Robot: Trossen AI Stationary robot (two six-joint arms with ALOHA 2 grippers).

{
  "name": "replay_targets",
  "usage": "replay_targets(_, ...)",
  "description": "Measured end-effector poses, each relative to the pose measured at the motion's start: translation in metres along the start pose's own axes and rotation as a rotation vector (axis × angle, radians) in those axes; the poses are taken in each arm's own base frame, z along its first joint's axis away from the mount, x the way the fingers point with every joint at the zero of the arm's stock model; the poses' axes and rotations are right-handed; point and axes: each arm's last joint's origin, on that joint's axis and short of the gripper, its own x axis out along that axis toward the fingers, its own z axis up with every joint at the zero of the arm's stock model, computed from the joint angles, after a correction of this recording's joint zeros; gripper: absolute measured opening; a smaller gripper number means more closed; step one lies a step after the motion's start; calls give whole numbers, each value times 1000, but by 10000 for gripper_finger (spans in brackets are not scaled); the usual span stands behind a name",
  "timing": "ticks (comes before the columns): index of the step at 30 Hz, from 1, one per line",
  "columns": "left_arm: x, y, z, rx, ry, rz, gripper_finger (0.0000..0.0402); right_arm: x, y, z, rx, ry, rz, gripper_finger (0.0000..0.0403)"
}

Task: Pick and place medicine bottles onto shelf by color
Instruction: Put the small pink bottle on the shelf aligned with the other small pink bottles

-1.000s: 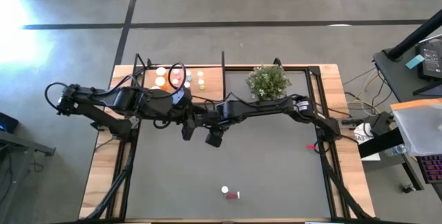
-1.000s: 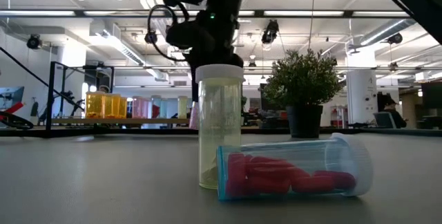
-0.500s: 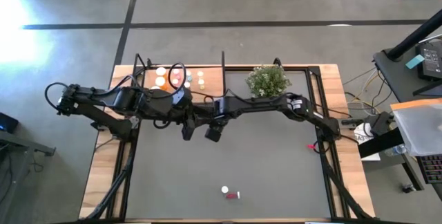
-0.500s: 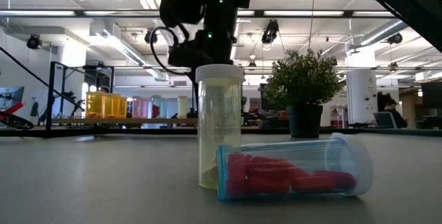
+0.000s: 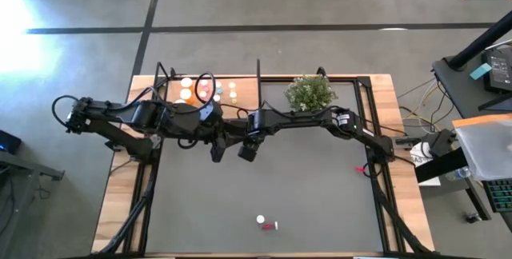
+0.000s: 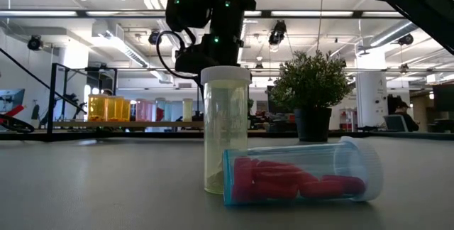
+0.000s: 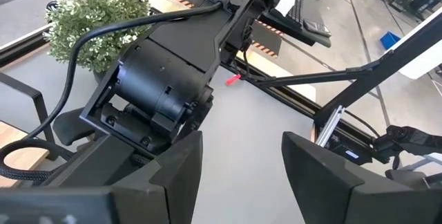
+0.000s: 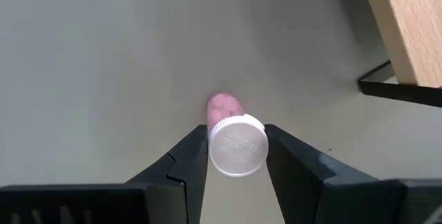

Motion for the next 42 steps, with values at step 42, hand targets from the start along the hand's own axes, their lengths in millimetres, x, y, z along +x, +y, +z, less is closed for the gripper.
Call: replay_targets(42, -4, 4, -3, 20, 37, 27, 183, -140, -2, -31, -116, -45, -22, 229)
